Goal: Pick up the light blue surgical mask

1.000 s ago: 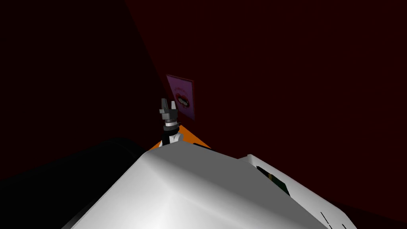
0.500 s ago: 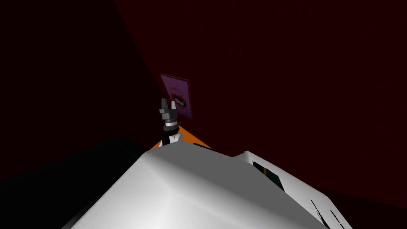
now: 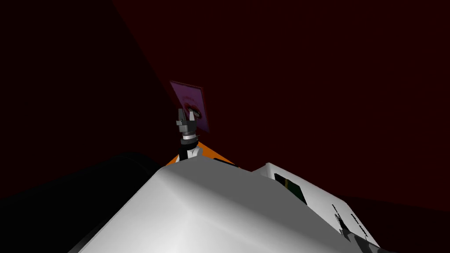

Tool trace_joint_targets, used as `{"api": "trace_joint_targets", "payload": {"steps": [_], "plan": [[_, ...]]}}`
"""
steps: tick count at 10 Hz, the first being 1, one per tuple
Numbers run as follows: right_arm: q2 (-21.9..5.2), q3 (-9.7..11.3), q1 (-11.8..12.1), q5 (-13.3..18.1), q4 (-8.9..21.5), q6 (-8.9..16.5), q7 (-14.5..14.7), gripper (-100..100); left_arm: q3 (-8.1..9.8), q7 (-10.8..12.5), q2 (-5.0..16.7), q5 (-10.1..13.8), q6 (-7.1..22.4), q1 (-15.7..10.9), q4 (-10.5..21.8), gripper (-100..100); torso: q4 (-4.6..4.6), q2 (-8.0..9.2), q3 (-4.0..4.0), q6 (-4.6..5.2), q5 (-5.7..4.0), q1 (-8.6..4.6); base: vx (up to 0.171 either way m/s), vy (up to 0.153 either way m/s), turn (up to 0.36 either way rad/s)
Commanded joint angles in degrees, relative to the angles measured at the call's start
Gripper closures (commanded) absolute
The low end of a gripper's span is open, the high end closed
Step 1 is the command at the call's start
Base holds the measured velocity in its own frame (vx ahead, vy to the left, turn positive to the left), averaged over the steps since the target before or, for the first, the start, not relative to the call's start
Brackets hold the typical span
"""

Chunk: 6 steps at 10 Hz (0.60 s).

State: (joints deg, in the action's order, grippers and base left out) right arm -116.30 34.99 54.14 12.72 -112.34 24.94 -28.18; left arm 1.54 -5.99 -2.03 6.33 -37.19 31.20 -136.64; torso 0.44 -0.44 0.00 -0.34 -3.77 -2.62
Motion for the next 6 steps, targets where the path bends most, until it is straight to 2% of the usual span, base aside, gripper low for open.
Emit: {"api": "trace_joint_targets", "payload": {"steps": [1,4,5,6], "plan": [[-2.02,0.17,-0.22,2.86,-2.86,1.43,-2.86,100,0.00,0.00,0.00,0.00,0.00,0.00,0.00,0,0.00,0.00,0.00,0.00,0.00,0.00,0.000,-0.014,0.040],[-2.02,0.17,-0.22,3.60,-2.88,1.43,-6.89,100,0.00,0.00,0.00,0.00,0.00,0.00,0.00,0,-0.01,-0.02,-0.01,0.04,0.03,0.17,0.003,0.005,0.002],[-4.90,0.94,-2.20,6.40,-5.75,4.29,-8.78,100,0.00,0.00,0.00,0.00,0.00,0.00,0.00,0,-0.01,0.01,0.00,0.04,0.03,0.16,-0.009,-0.060,-0.353],[-6.31,0.94,-2.20,6.36,-7.44,5.62,-9.07,100,0.01,0.00,0.00,0.00,0.00,0.01,-0.01,0,0.00,0.02,0.00,0.13,0.04,-0.01,-0.009,-0.072,-0.191]]}}
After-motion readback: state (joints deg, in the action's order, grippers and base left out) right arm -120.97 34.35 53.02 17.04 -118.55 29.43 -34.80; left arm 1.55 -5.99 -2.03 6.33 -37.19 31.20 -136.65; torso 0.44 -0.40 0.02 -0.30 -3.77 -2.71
